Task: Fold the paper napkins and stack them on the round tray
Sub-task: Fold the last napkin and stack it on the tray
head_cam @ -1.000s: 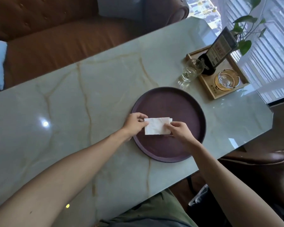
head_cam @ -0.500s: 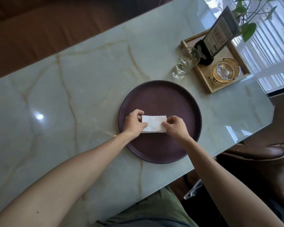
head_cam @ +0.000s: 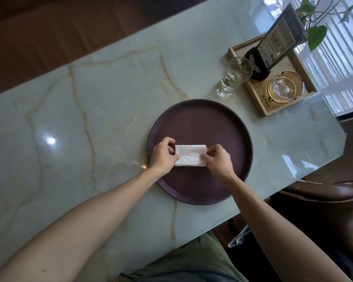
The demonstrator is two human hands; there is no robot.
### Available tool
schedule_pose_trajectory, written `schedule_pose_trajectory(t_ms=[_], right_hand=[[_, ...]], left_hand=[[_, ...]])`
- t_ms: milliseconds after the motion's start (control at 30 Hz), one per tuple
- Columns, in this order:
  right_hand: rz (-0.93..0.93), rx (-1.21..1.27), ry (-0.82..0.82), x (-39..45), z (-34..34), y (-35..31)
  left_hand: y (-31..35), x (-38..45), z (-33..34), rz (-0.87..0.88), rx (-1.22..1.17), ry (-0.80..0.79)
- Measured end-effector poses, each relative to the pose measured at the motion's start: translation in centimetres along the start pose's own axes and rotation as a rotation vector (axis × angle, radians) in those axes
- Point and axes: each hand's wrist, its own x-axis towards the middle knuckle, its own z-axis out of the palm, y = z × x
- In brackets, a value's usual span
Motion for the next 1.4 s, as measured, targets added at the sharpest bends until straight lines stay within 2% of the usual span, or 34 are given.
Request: schedule_pose_trajectory(t_ms=[133,200,300,400,500,700,833,967,1167,1400], right_hand=[[-0.021,-0.041,0.061,-0.3,-0.2,0.1],[-0.166,-0.134,0.118,-0.5,-0.4,0.3],[-0.52,-0.492,0.043,-0.5,-0.6,0.3],[-0.655,-0.829,-0.086,-0.1,-0.2,-0.1],[-0.661,-0.954,-0.106,0.3,0.1,-0.5],[-0.656,-0.935,-0.127,0.1,0.0,-0.9],[-0.469,-0.84,-0.121,-0.5,-1.0,-0.3],[-0.338,-0.786,0.001,-1.7,-1.3,1.0],[-0.334,-0.648,-0.055,-2.4,-0.6,0.7],[-0.313,-0.615,-0.077,-2.5,-0.2,0.1]], left_hand=[[-0.4,-0.2,-0.2,0.025,0.054,-0.024],[-0.5,-0.4,-0.5,0.124,0.155,-0.031],[-0.2,-0.5,-1.0,0.429,0.527,-0.047],[0.5,-0.2,-1.2,0.527,0.739,-0.117],[0.9,0.1,-1.2,0.539,0.828,-0.199],[0.7,-0.4,-1.0,0.496,0.789,-0.198],[0.3,-1.5,-0.9,0.328,0.671,-0.158],[-0.5,-3.1,-0.5,0.193,0.568,-0.163],[-0.8,-4.3,0.6,0.134,0.412,-0.227],[-1.0,-4.3,0.5,0.125,0.38,-0.267]])
